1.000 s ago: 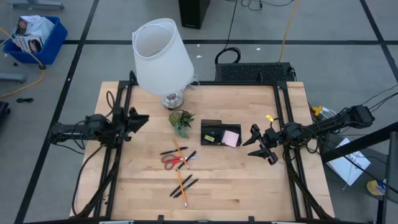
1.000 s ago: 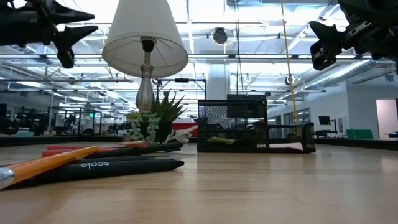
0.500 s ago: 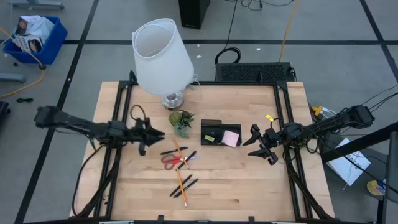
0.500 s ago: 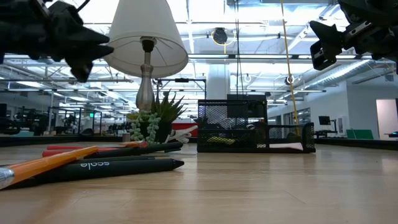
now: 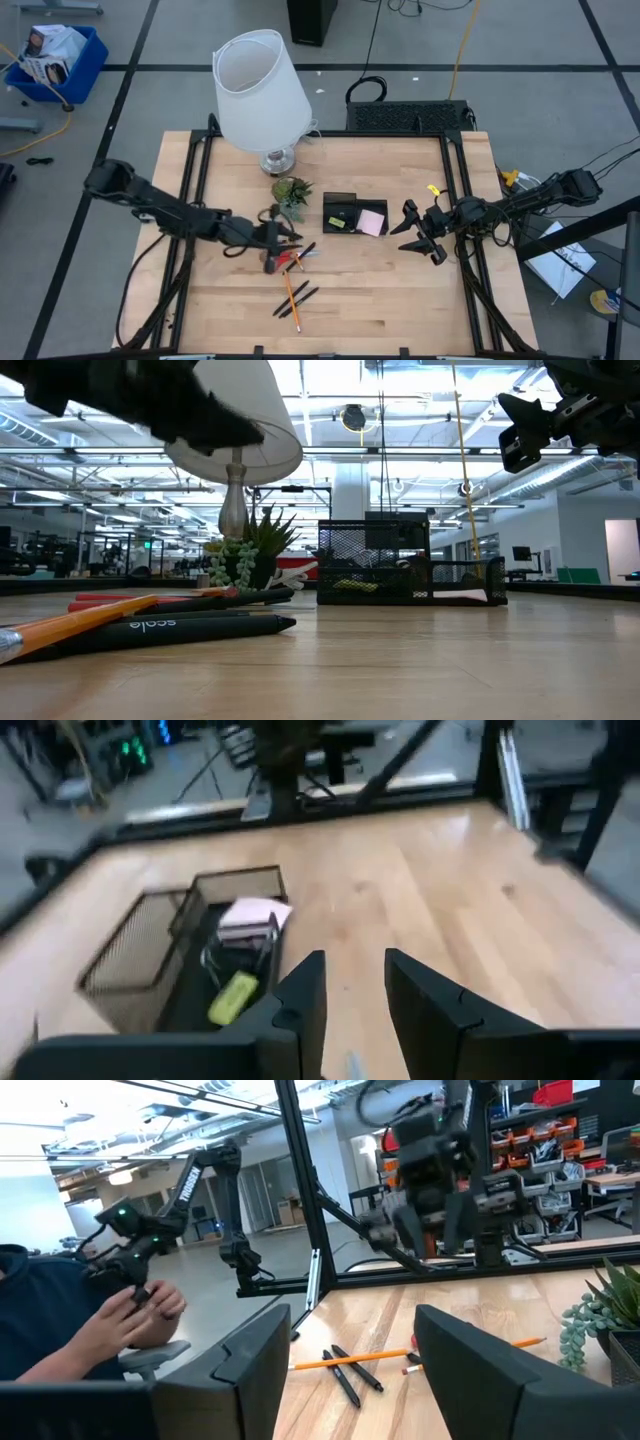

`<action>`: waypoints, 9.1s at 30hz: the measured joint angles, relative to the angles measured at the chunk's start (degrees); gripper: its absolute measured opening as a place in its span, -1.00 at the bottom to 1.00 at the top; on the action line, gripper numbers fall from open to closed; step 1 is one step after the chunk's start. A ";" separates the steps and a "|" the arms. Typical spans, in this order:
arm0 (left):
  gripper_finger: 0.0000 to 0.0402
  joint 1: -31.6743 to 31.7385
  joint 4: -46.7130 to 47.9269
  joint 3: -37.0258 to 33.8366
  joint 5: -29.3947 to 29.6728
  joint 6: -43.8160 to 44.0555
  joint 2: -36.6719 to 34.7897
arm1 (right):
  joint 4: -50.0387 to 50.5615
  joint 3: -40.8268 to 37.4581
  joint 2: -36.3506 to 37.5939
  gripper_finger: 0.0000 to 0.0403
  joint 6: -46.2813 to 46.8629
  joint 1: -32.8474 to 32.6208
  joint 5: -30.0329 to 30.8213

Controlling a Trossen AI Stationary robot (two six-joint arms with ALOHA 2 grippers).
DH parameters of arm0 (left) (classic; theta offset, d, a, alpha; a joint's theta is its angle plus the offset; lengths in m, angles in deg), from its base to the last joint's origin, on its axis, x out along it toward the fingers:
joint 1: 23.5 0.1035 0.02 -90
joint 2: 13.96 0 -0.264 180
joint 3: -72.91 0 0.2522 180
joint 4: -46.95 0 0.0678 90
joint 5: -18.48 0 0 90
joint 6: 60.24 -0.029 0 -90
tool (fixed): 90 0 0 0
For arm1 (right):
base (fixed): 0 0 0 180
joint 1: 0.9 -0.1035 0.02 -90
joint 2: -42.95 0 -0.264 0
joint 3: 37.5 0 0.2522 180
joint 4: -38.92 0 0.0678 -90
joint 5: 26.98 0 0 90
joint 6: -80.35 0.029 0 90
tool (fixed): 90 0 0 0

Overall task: Pick and place office supplies into organizer
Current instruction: Put the orange pencil into the desk organizer

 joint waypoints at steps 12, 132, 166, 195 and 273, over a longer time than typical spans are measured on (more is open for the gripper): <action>-0.46 1.73 9.72 3.99 -7.68 -15.57 8.22 | 0.02 0.00 0.01 0.04 0.00 0.00 0.00; -0.88 5.54 9.88 17.66 -9.99 -6.96 17.51 | 0.03 -0.01 0.02 0.05 0.01 0.01 -0.02; -0.77 27.67 -35.34 17.69 -34.41 -9.86 20.63 | -0.01 0.00 0.02 0.05 0.02 0.02 0.00; -0.07 29.46 -29.29 17.62 -44.56 5.14 25.78 | 0.01 -0.02 0.00 0.04 0.00 0.00 -0.02; -0.06 -22.05 29.48 25.06 -14.80 -10.99 23.44 | 0.02 -0.01 0.02 0.05 0.00 0.00 -0.02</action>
